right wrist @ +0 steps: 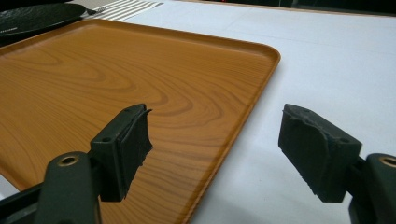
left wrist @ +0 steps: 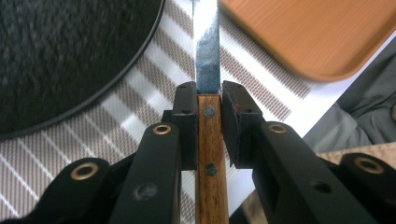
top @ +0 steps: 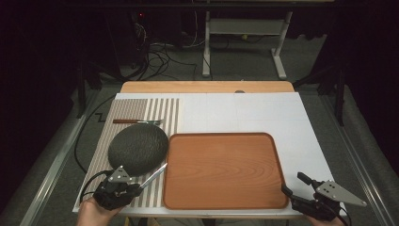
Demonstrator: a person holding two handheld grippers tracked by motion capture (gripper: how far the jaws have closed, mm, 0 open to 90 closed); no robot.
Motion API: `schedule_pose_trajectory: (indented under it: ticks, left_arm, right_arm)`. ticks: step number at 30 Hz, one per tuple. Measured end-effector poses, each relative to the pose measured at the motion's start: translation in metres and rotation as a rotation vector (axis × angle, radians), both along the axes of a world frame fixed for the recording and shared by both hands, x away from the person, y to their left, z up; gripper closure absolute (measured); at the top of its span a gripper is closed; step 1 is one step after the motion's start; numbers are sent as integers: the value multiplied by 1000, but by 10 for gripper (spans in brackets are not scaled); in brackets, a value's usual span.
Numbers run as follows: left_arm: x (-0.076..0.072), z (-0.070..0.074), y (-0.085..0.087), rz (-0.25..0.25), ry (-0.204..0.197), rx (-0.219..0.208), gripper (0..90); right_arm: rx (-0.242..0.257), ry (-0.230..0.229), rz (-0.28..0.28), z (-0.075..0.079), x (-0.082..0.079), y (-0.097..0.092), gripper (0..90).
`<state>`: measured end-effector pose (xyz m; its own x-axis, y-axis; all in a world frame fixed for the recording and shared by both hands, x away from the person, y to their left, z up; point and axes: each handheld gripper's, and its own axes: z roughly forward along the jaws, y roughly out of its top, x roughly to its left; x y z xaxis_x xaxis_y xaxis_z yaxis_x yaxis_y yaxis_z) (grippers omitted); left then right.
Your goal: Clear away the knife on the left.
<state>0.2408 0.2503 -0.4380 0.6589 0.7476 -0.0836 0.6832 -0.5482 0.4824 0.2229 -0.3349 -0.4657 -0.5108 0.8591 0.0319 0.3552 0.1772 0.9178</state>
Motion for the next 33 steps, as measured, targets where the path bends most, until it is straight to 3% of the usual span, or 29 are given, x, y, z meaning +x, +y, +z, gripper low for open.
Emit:
schedule_pose_trajectory:
  ticks: [15, 22, 25, 33]
  left_arm:
    - [2, 11, -21, -46, -23, -28, 729]
    - [13, 16, -42, -81, -45, -43, 729]
    - [19, 18, -55, -104, -44, -66, 729]
    - [28, 21, -76, -133, -42, -71, 729]
  right_arm:
    - [0, 1, 1, 0, 0, 0, 254]
    - [-1, -1, 4, 0, 0, 0, 254]
    - [-1, -2, 5, 0, 0, 0, 254]
    - [0, -1, 6, 0, 0, 0, 254]
